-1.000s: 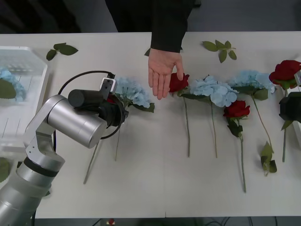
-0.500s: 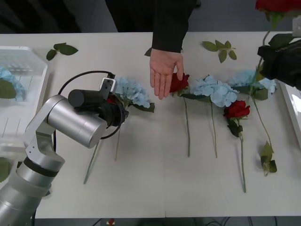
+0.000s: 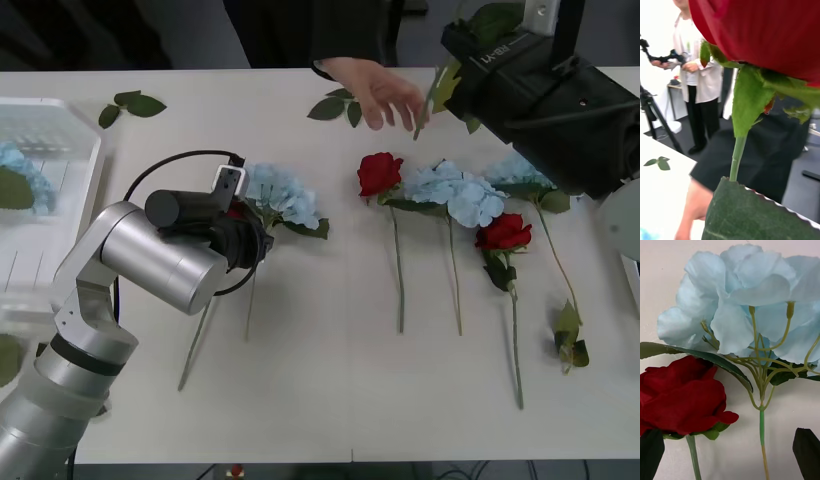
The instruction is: Place the red flowers into the right box and the blue flowers into the left box. If a person shows an open palm, hand one flower to the person first, then continue sorting.
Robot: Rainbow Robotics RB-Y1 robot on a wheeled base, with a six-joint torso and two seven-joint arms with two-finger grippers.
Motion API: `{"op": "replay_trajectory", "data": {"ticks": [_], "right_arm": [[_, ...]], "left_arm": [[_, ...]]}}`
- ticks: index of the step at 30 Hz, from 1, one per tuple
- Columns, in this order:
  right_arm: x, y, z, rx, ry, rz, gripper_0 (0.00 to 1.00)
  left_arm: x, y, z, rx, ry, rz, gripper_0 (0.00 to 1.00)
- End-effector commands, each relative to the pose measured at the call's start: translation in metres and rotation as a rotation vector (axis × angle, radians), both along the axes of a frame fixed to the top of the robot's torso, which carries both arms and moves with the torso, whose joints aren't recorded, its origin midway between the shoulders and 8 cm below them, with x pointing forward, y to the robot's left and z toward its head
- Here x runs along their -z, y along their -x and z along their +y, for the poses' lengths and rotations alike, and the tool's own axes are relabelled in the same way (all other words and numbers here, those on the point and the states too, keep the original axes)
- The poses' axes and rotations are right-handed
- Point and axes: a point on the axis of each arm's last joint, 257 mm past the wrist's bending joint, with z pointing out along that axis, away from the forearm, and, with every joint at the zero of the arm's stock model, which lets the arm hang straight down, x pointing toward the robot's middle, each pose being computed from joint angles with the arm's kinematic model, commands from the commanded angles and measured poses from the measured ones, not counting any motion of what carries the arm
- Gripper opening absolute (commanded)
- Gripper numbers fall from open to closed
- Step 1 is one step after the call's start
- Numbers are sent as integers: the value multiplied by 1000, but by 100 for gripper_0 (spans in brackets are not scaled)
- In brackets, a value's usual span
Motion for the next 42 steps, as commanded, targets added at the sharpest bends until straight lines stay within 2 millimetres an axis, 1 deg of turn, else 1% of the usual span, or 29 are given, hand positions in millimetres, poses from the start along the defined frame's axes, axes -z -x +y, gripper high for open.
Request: {"op": "replay_trajectory", "data": {"ticks": [1, 14, 15, 16, 17, 18, 19, 30, 35, 38, 41, 42], "right_arm": [[-26, 3, -4, 12, 16, -69, 0], [-24, 2, -5, 15, 21, -70, 0], [-24, 2, -5, 17, 26, -73, 10], [-25, 2, -4, 16, 28, -76, 29], [-24, 2, -4, 17, 31, -76, 72], [-25, 2, -5, 18, 32, -78, 96], [-24, 3, -4, 16, 31, -78, 100], [-14, 4, -3, -1, 42, -45, 100], [-10, 6, -10, -28, 57, 11, 100], [-4, 10, -24, -48, 83, 78, 100], [5, 11, -46, -39, 122, 150, 100], [10, 13, -57, -32, 133, 197, 100]], "left_arm": [[-15, -6, 2, 15, -6, -37, 100], [-15, -6, 2, 14, -5, -37, 100], [-15, -6, 2, 14, -5, -37, 100], [-16, -6, 2, 14, -5, -38, 100], [-16, -6, 2, 14, -5, -38, 100], [-15, -6, 2, 14, -5, -37, 100], [-15, -6, 2, 14, -5, -37, 100], [-15, -7, 3, 16, -8, -38, 100], [-15, -7, 2, 17, -8, -38, 100], [-15, -7, 2, 17, -8, -38, 100], [-16, -7, 2, 18, -8, -39, 100], [-15, -7, 2, 17, -8, -38, 100]]}}
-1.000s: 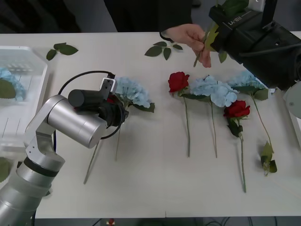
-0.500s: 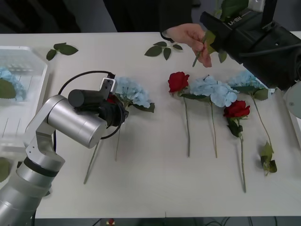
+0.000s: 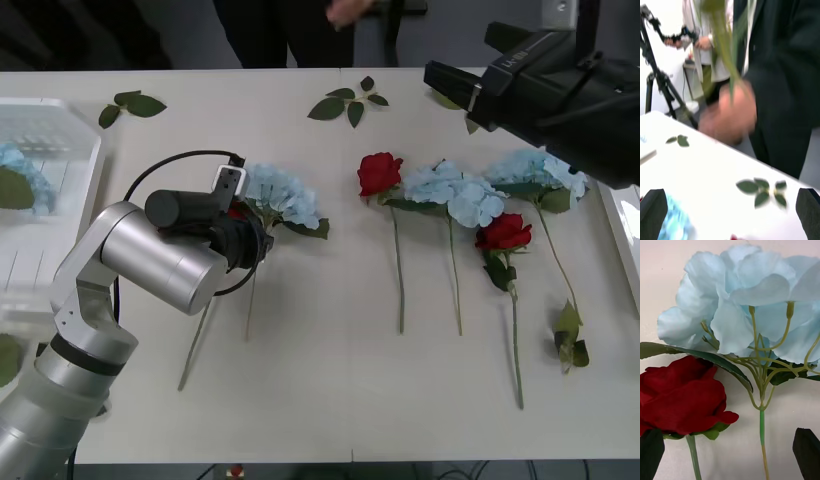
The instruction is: Place the red flowers into the right box and the blue flowers into the left box. If a person shows an open palm, hand one flower to the person first, then continue sorting.
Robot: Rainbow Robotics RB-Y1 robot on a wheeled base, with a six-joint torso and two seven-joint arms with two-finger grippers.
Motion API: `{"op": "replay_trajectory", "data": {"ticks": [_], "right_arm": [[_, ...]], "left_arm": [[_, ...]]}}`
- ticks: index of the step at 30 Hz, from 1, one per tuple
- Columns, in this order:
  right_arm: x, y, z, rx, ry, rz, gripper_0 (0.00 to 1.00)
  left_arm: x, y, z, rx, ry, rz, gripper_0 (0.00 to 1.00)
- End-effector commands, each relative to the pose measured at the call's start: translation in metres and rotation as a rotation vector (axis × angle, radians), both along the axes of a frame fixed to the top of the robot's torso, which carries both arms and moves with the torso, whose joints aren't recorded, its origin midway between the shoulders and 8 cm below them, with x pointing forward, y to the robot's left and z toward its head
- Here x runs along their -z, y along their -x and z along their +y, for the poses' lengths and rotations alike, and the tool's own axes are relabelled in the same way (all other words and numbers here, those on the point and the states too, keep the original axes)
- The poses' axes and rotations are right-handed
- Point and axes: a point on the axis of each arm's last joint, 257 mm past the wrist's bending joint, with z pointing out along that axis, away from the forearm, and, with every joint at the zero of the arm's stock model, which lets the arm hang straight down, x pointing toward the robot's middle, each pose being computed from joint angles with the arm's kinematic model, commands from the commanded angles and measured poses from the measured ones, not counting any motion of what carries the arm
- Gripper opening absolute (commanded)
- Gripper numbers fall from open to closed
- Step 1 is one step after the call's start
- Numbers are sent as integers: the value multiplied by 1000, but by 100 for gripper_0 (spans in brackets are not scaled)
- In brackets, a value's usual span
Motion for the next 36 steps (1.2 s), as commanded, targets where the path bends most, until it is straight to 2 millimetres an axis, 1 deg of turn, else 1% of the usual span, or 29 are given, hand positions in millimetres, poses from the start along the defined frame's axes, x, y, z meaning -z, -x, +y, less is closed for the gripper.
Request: {"op": "replay_trajectory", "data": {"ticks": [1, 2, 3, 5, 7, 9, 11, 12, 13, 16, 18, 19, 21, 24, 29, 33, 36], "right_arm": [[-4, 5, -42, 43, 87, 44, 100], [2, 8, -54, 54, 104, 87, 100], [7, 9, -60, 58, 112, 117, 100], [21, 16, -84, 90, 146, 215, 100], [34, 22, -102, 120, 172, 291, 100], [50, 28, -119, 157, 205, 385, 100], [64, 34, -136, 203, 237, 474, 100], [72, 37, -147, 235, 256, 517, 100], [75, 39, -152, 251, 266, 540, 100], [97, 47, -182, 349, 310, 664, 100], [113, 50, -201, 414, 317, 738, 100], [116, 51, -206, 432, 318, 758, 100], [135, 52, -223, 495, 320, 831, 100], [156, 52, -240, 555, 311, 908, 100], [189, 50, -260, 607, 290, 996, 100], [211, 44, -267, 624, 285, 1026, 100], [227, 37, -270, 635, 287, 1041, 100]], "left_arm": [[-16, -7, 2, 17, -7, -39, 100], [-16, -7, 3, 15, -7, -39, 100], [-17, -7, 2, 16, -3, -40, 100], [-20, -6, 5, 9, 16, -28, 100], [-23, -2, 9, 6, 33, -8, 100], [-27, 2, 15, 5, 40, 11, 100], [-28, 7, 27, 15, 19, 24, 100], [-28, 10, 33, 21, 10, 29, 100], [-27, 11, 37, 22, 4, 29, 100], [-20, 15, 52, 29, -28, 33, 100], [-17, 17, 57, 26, -39, 37, 100], [-17, 16, 58, 23, -43, 35, 100], [-12, 16, 59, 18, -52, 42, 100], [-4, 16, 59, 7, -69, 53, 100], [5, 14, 52, -5, -71, 63, 100], [14, 11, 51, -11, -84, 69, 100], [25, 4, 44, 3, -90, 60, 100]]}}
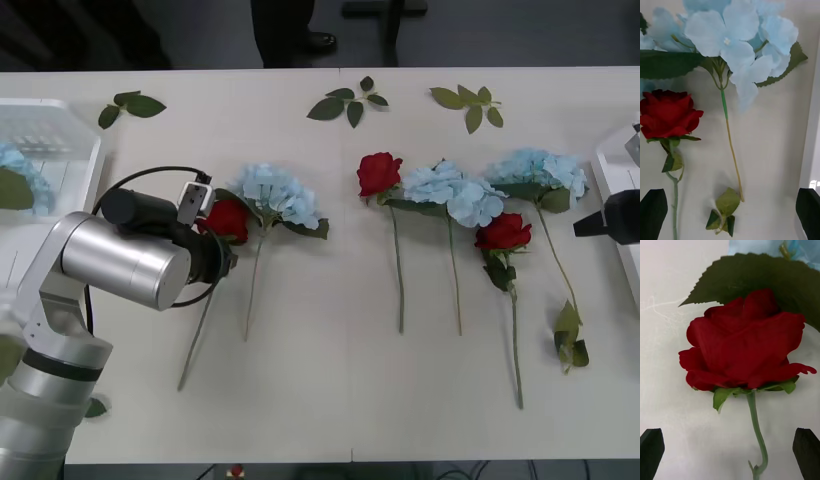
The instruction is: Place the red flowers into the right box and the blue flowers into the left box. If a person shows an open palm, hand one flower to the person first, then continue sorting.
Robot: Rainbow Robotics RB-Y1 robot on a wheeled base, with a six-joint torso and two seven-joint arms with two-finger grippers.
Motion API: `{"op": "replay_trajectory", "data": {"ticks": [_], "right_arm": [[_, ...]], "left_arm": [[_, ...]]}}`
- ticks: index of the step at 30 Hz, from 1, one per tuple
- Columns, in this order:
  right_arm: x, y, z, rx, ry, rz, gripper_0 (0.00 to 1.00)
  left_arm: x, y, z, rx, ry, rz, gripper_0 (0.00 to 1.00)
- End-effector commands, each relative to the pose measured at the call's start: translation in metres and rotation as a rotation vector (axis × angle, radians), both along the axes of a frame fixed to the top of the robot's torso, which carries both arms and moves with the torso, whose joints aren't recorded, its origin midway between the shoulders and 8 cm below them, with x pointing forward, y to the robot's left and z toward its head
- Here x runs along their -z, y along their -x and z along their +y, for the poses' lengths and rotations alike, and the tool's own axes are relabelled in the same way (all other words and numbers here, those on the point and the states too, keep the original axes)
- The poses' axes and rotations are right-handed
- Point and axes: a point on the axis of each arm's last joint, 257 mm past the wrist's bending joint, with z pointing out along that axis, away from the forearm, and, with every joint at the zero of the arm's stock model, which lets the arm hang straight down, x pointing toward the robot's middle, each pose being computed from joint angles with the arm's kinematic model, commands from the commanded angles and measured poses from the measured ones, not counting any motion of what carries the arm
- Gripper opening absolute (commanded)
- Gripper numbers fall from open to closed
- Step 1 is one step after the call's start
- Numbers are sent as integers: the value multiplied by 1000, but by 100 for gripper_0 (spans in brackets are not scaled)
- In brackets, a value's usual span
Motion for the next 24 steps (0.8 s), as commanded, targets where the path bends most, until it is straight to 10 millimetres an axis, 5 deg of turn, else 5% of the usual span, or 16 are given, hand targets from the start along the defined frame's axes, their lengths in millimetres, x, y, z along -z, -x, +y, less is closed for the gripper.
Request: {"op": "replay_trajectory", "data": {"ticks": [1, 8, 12, 24], "right_arm": [[3, -11, -12, 43, 16, -3, 100], [35, -32, -14, 51, 47, 2, 100], [50, -44, -11, 44, 66, -4, 100], [77, -70, 11, 40, 61, -21, 95]], "left_arm": [[0, -16, -17, 48, -22, -41, 100], [13, -24, -27, 56, -35, -44, 98], [18, -21, -28, 61, -46, -35, 1], [20, -20, -29, 69, -48, -30, 0]]}}
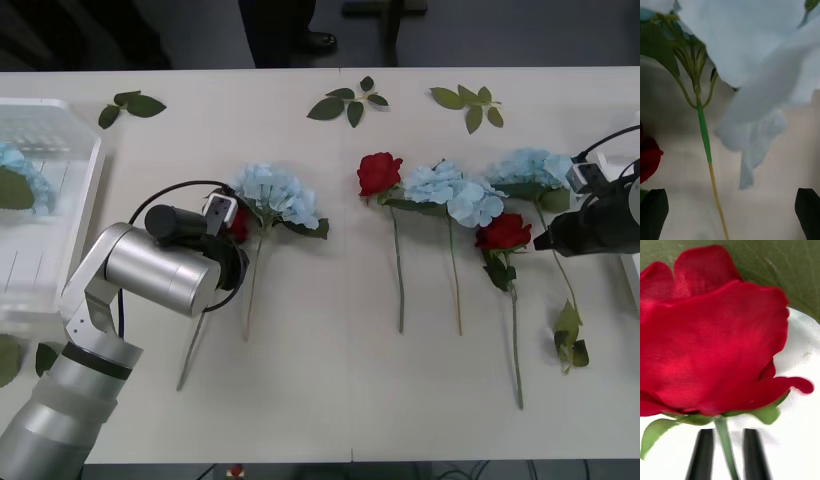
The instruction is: Place the red flowers into the right box and the blue flowers into the left box. If a person shows an open palm, hand one flower to the person first, then continue sorting.
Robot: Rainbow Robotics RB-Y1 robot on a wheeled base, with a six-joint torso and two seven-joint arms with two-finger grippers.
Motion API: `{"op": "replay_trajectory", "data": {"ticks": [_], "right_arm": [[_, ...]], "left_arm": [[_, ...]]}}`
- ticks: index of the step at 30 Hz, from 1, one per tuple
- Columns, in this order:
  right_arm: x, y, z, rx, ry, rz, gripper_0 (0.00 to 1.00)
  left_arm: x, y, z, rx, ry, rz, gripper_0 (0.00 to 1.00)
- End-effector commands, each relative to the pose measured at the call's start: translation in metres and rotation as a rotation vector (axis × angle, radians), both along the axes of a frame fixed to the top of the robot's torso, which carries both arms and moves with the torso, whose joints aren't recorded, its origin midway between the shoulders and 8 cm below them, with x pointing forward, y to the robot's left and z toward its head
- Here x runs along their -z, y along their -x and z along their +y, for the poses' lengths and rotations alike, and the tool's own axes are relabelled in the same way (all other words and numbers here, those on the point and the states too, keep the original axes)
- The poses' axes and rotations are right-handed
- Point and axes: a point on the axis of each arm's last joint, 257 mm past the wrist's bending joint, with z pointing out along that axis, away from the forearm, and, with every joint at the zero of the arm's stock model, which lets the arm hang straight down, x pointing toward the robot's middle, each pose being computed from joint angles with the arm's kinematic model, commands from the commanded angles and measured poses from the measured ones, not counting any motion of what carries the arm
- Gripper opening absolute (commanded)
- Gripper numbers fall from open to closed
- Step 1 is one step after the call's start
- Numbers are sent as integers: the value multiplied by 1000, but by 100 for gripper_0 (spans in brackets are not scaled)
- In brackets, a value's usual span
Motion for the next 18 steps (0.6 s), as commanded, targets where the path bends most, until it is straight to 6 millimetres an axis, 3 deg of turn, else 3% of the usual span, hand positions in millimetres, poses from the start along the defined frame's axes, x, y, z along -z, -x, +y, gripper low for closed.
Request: {"op": "replay_trajectory", "data": {"ticks": [1, 7, 18], "right_arm": [[-14, -19, 14, 24, -36, -43, 94], [-7, -26, 28, 11, -36, -59, 90], [-1, -28, 33, -2, -14, -66, 84]], "left_arm": [[-13, -8, -9, 37, -5, -35, 0], [-50, -11, -15, 83, 61, -92, 0], [-191, 1, -41, 231, 279, -292, 0]]}}
